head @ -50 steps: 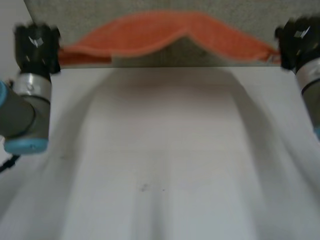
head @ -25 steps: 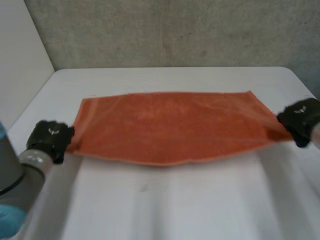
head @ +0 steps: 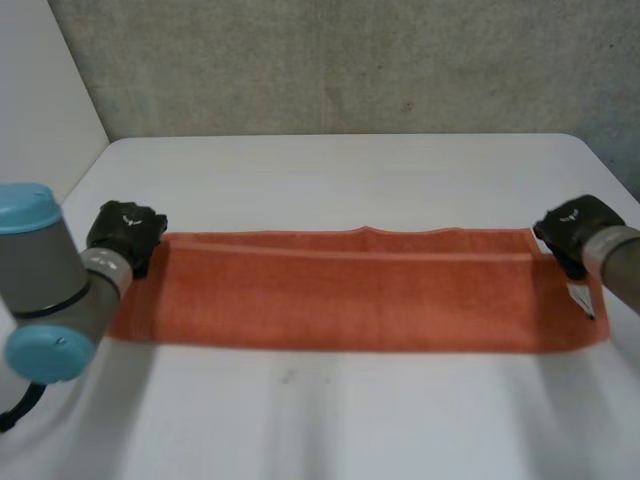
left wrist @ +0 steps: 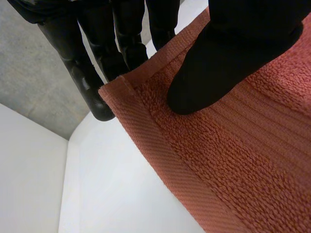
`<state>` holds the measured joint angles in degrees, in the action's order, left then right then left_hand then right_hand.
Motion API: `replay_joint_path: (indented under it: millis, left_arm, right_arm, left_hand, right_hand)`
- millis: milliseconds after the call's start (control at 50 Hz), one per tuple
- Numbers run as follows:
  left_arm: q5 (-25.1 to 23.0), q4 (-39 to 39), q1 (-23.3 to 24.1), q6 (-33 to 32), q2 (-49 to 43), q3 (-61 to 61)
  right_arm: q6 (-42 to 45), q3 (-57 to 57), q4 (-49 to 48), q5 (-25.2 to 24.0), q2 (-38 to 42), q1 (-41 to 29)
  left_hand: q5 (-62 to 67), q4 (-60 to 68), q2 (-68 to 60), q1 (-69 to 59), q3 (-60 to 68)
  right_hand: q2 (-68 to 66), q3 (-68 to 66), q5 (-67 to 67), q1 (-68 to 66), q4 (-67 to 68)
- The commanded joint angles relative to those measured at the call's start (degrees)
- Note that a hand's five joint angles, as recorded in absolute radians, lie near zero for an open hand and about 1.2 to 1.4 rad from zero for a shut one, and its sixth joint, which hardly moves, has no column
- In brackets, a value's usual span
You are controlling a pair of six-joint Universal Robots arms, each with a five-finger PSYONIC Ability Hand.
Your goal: Fold the laundry
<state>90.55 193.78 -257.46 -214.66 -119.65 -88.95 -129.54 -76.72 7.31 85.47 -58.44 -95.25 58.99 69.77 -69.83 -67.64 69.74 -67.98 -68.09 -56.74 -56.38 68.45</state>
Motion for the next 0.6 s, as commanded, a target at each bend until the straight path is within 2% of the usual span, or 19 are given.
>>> replay_joint_path:
  millis: [20, 100, 220, 240, 260, 280, 340, 380, 460, 600]
  left_arm:
    - [0.0, 6.5, 0.2, 0.0, -11.4, 10.7]
    - [-0.1, 8.9, 0.3, -0.1, -14.0, 13.2]
    - [-0.3, 11.7, 0.7, -0.1, -17.2, 15.7]
    - [-0.4, 12.3, 1.2, -0.1, -17.5, 15.7]
    - [-0.4, 12.3, 1.2, -0.1, -17.5, 15.7]
    - [-0.5, 13.1, 1.8, -0.1, -17.5, 15.5]
    - [-0.5, 15.1, 2.8, -0.1, -17.0, 14.8]
    - [-0.5, 16.2, 3.4, -0.1, -16.3, 14.2]
    - [-0.1, 18.4, 4.0, 0.6, -11.5, 11.7]
    - [0.1, 18.6, 4.7, 0.7, -3.0, 5.0]
  right_arm:
    - [-0.6, 7.2, -13.2, 2.6, 9.2, -2.7]
    - [-0.7, 9.2, -19.9, 2.6, 11.9, -3.9]
    - [-0.7, 11.0, -24.6, 3.1, 14.8, -4.2]
    - [-0.8, 11.4, -25.0, 3.6, 15.5, -4.2]
    - [-1.0, 11.5, -25.2, 4.3, 16.1, -4.5]
    - [-1.0, 11.5, -25.2, 4.3, 16.1, -4.5]
    - [-2.2, 11.0, -25.4, 6.4, 15.6, -5.5]
    - [-3.6, 10.4, -25.4, 7.5, 14.7, -5.7]
    - [-11.4, 6.0, -24.8, 9.1, 7.9, -5.6]
    - [-19.3, -3.7, -23.4, 6.9, -2.6, -5.1]
  left_hand:
    - [11.0, 10.2, -10.2, -12.4, 10.3]
    - [11.0, 10.2, -10.2, -12.4, 10.3]
    - [11.0, 10.2, -10.2, -12.4, 10.3]
    - [-38.9, -39.7, 39.8, 37.6, -39.7]
    - [-39.4, -40.2, 40.3, 38.1, -40.2]
    - [-53.9, -54.7, 54.8, 52.6, -54.7]
    - [-59.0, -59.8, 59.8, 57.6, -59.7]
    - [-59.0, -59.8, 59.8, 57.6, -59.7]
    - [-59.0, -59.8, 59.8, 57.6, -59.7]
    - [-59.0, -59.8, 59.8, 57.6, -59.7]
  right_hand:
    - [-12.0, -11.9, -13.3, -23.6, 11.5]
    - [-12.0, -11.9, -13.3, -23.6, 11.5]
    - [-12.0, -11.9, -13.3, -23.6, 11.5]
    - [31.7, 31.8, 30.5, 20.1, -32.2]
    - [58.0, 58.1, 56.7, 46.4, -58.5]
    - [58.0, 58.1, 56.7, 46.4, -58.5]
    - [58.0, 58.1, 56.7, 46.4, -58.5]
    - [58.0, 58.1, 56.7, 46.4, -58.5]
    - [58.0, 58.1, 56.7, 46.4, -58.5]
    - [58.0, 58.1, 56.7, 46.4, -58.5]
